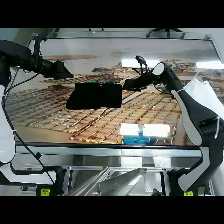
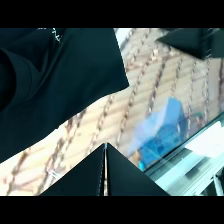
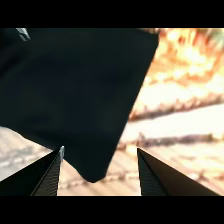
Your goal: Fold the shirts.
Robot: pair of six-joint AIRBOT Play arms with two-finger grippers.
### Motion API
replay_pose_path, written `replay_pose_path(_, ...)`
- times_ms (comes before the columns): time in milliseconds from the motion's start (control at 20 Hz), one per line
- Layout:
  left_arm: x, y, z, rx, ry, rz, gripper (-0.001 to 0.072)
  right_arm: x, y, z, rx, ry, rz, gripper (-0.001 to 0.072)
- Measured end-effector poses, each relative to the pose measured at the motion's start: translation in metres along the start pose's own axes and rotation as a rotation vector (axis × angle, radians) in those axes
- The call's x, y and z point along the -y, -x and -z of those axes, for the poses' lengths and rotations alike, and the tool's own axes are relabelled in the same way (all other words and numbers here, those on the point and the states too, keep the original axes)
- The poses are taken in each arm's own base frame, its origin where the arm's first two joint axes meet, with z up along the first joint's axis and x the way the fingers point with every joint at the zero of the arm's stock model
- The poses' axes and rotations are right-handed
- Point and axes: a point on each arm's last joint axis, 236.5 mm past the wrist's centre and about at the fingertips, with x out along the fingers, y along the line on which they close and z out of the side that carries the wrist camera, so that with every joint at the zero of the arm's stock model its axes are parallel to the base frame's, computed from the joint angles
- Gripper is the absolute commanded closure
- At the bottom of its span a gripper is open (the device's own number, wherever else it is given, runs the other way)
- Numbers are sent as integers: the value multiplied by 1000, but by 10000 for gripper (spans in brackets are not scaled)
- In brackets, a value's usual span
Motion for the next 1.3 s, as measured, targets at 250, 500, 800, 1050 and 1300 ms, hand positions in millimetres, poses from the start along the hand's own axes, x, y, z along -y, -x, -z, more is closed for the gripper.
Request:
replay_pose_path(250, -1, -1, -1, 4, -6, -1, 693, 11, -50, 26, -94, -67, -32, 187)
replay_pose_path(500, -1, -1, -2, 8, -16, -1, 693, -3, -80, 25, -66, -87, -88, 287)
replay_pose_path(800, -1, -1, -2, 9, -19, -2, 693, -22, -83, 13, -10, -49, -135, 694)
replay_pose_path(1050, -1, -1, -2, 7, -19, -1, 693, -73, 20, -44, 162, 112, -189, 695)
replay_pose_path(1300, -1, -1, -1, 6, -18, -1, 693, -69, 227, -127, 565, 162, -47, 695)
